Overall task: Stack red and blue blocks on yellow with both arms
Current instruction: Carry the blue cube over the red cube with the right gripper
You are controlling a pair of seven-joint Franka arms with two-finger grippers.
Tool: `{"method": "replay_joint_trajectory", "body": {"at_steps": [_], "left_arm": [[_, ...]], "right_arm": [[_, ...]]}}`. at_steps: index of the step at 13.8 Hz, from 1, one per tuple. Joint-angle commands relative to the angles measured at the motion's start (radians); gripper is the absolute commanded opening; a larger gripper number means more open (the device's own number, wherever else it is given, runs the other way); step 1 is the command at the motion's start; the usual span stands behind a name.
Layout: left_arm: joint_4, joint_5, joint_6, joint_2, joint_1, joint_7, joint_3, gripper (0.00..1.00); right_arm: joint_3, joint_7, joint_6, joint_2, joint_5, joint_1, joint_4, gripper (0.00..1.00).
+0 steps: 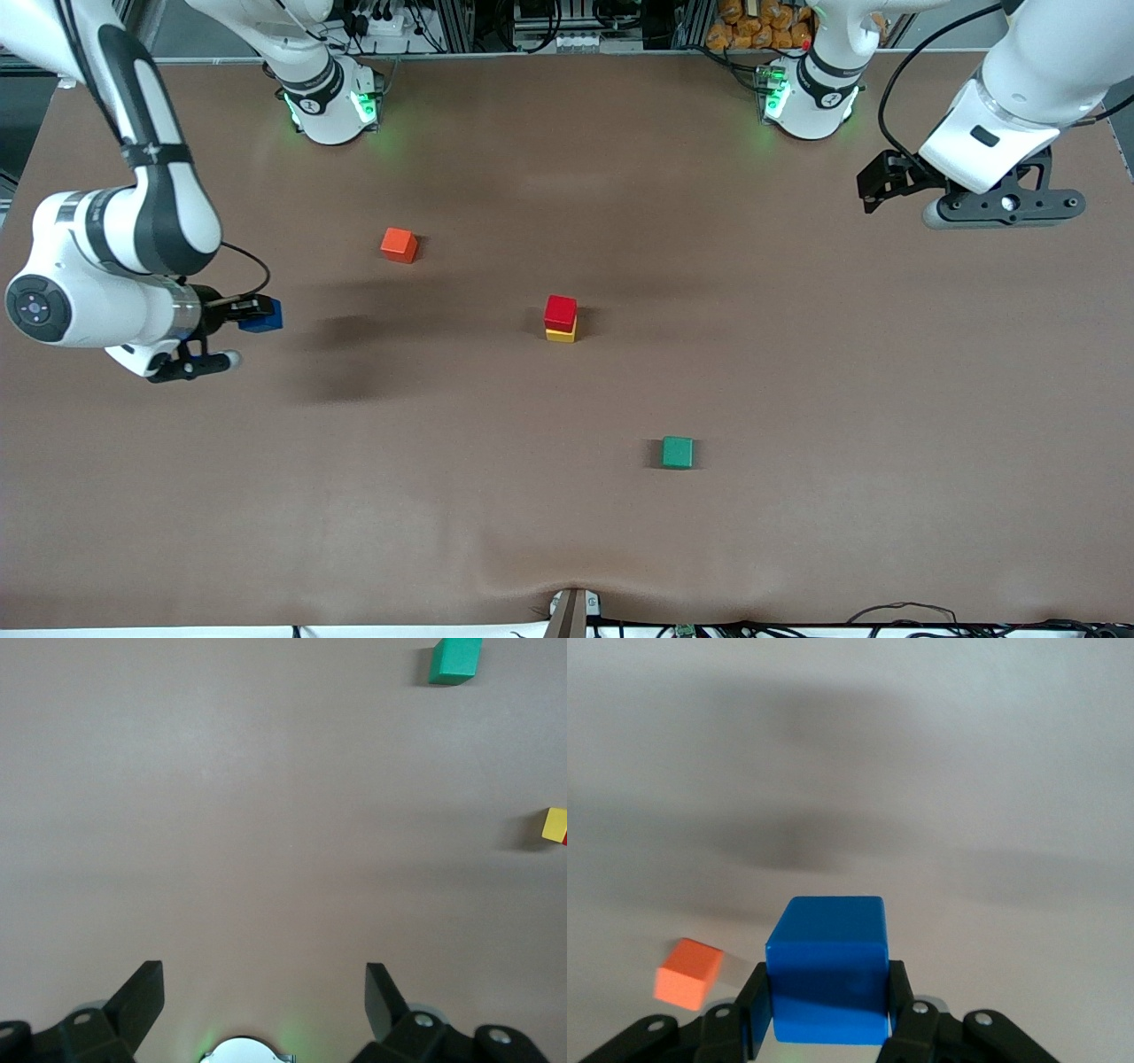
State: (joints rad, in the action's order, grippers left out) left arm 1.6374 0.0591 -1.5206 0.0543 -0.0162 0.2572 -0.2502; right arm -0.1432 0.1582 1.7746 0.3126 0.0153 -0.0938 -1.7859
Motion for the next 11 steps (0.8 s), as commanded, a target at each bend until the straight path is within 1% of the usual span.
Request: {"method": "replay_joint_trajectory", "body": {"at_steps": [1, 3, 4, 7, 9, 11], "left_arm": [[0.021, 0.016, 0.007, 0.030, 0.002, 0.020, -0.015, 1.00], [0.015, 0.016, 0.002, 0.025, 0.002, 0.017, -0.017, 1.00], [0.015, 0.016, -0.004, 0.025, 0.002, 0.017, -0.017, 1.00], [0.024, 0.016, -0.010, 0.032, 0.002, 0.016, -0.021, 1.00], [0.022, 0.016, -0.010, 0.035, 0.007, 0.016, -0.026, 1.00], [0.021, 0.016, -0.012, 0.036, 0.005, 0.013, -0.026, 1.00]], "right_arm": [[0.007, -0.032, -0.116, 0.003, 0.053, 0.054, 0.129, 0.14], [0.007, -0.068, -0.193, 0.003, 0.126, 0.058, 0.207, 0.14], [0.005, -0.087, -0.210, 0.003, 0.138, 0.069, 0.232, 0.14], [0.004, -0.234, -0.221, 0.002, 0.143, 0.164, 0.322, 0.14], [0.005, -0.342, -0.231, 0.002, 0.170, 0.244, 0.376, 0.14], [0.004, -0.390, -0.224, 0.008, 0.170, 0.310, 0.414, 0.16]]}}
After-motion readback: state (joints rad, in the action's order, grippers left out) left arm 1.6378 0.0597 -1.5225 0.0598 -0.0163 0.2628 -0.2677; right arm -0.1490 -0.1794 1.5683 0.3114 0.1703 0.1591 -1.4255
